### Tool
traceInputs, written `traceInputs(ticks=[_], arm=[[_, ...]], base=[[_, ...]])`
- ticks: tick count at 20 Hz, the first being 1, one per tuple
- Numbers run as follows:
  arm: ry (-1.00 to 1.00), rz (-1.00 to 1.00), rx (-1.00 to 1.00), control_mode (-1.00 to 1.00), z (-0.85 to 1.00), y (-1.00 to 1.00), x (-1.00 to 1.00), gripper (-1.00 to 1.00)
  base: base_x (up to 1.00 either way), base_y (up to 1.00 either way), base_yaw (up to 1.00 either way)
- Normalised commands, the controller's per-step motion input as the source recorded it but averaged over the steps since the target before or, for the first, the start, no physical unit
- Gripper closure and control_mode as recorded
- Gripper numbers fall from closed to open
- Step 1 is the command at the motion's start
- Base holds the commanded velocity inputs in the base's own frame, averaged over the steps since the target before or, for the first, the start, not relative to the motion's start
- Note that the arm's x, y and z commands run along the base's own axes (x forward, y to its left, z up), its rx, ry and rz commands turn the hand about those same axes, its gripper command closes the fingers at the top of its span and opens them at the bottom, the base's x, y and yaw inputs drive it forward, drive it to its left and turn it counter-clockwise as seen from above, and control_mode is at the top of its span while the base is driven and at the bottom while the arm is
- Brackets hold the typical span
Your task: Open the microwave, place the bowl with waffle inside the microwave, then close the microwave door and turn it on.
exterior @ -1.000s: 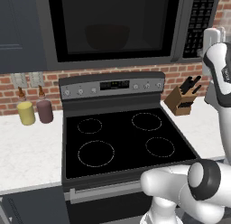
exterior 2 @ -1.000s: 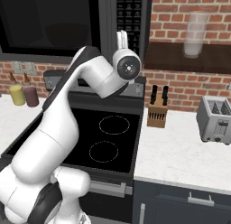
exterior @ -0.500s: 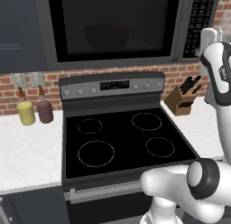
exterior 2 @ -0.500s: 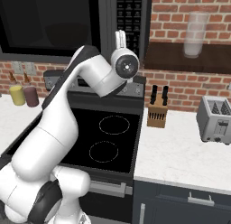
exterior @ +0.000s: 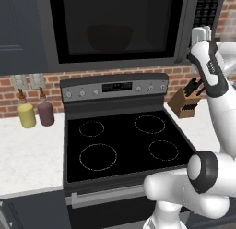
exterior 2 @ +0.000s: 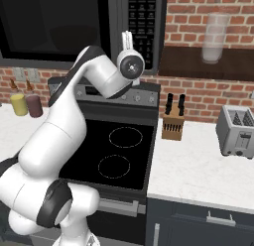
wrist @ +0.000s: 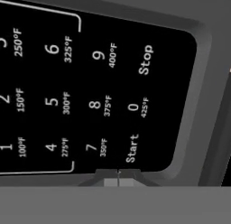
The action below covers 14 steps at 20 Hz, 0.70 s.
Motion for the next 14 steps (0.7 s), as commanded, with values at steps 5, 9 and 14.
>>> traceInputs(ticks=[5, 9, 14], arm=[[0.0, 0.0, 0.0, -1.0, -0.35, -0.04, 0.75, 1.0], [0.0, 0.0, 0.0, -1.0, -0.39, -0.17, 0.59, 1.0], [0.03, 0.02, 0.0, -1.0, -0.46, -0.25, 0.85, 1.0]], base=[[0.0, 0.0, 0.0], [0.0, 0.0, 0.0], [0.0, 0.0, 0.0]])
